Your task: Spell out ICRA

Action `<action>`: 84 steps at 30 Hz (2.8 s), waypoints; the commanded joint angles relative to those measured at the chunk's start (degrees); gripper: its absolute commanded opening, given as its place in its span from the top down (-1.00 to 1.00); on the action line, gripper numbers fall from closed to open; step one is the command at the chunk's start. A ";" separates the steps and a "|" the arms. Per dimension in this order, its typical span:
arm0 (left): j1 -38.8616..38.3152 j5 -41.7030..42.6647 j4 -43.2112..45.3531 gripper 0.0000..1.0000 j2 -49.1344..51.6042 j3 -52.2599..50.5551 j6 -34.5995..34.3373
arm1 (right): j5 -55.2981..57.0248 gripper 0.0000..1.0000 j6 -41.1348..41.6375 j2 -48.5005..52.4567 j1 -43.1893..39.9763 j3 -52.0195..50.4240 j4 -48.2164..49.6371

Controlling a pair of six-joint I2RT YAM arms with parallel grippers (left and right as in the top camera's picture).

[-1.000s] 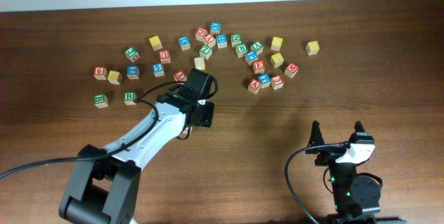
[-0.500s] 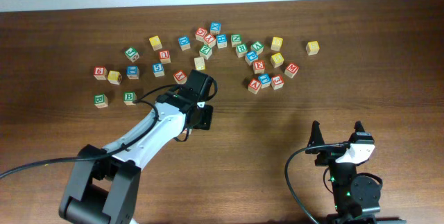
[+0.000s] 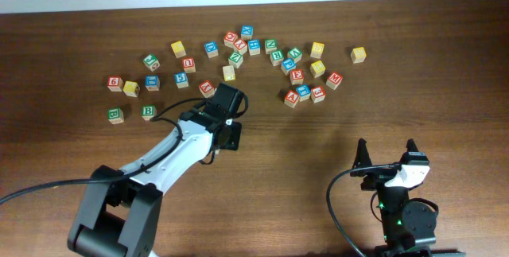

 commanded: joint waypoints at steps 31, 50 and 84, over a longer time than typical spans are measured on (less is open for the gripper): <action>0.09 1.53 -9.38 0.96 0.52 -1.31 -0.15 | 0.52 -0.97 -0.39 -0.44 -0.48 -0.28 -0.44; 0.09 -0.02 -7.52 0.98 0.52 -1.31 -4.76 | 0.52 -0.97 -0.39 -0.44 -0.48 -0.28 -0.46; 1.79 3.21 -14.69 0.15 -0.07 9.51 -5.51 | 0.52 -0.97 -0.39 -0.44 -0.48 -0.28 -0.46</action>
